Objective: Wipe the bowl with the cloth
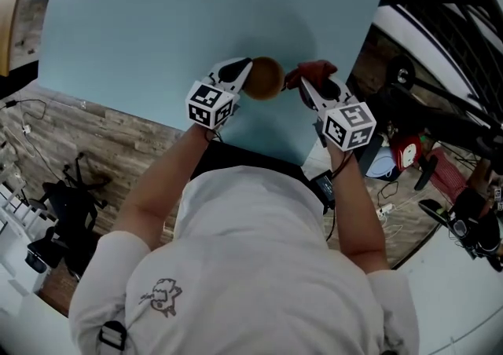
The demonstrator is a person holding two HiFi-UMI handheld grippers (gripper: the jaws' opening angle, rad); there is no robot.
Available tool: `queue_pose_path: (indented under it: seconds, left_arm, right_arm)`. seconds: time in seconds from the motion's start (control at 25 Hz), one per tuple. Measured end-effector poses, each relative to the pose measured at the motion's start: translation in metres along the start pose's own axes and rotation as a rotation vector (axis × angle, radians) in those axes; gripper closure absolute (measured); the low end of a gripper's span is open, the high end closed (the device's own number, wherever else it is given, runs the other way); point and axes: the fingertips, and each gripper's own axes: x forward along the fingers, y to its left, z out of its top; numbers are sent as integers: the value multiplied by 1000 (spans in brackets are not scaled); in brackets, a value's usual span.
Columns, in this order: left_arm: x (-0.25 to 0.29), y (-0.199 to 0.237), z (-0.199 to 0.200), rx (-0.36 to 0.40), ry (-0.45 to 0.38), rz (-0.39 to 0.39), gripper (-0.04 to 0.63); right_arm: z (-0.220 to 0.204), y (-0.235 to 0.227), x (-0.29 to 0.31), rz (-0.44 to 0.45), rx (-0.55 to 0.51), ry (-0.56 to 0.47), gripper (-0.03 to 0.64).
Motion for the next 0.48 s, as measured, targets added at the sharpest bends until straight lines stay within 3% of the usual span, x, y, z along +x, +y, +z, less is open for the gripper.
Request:
queue_pose_path:
  seconds: [0.2,0.48]
  left_arm:
    - [4,6,-6,30,6,23,577]
    - [4,5,-15,4,-12,6,575]
  right_arm:
    - [-6,-2,-1,-7,8,11,502]
    - [-13,-2,-6,-8,18,18,502]
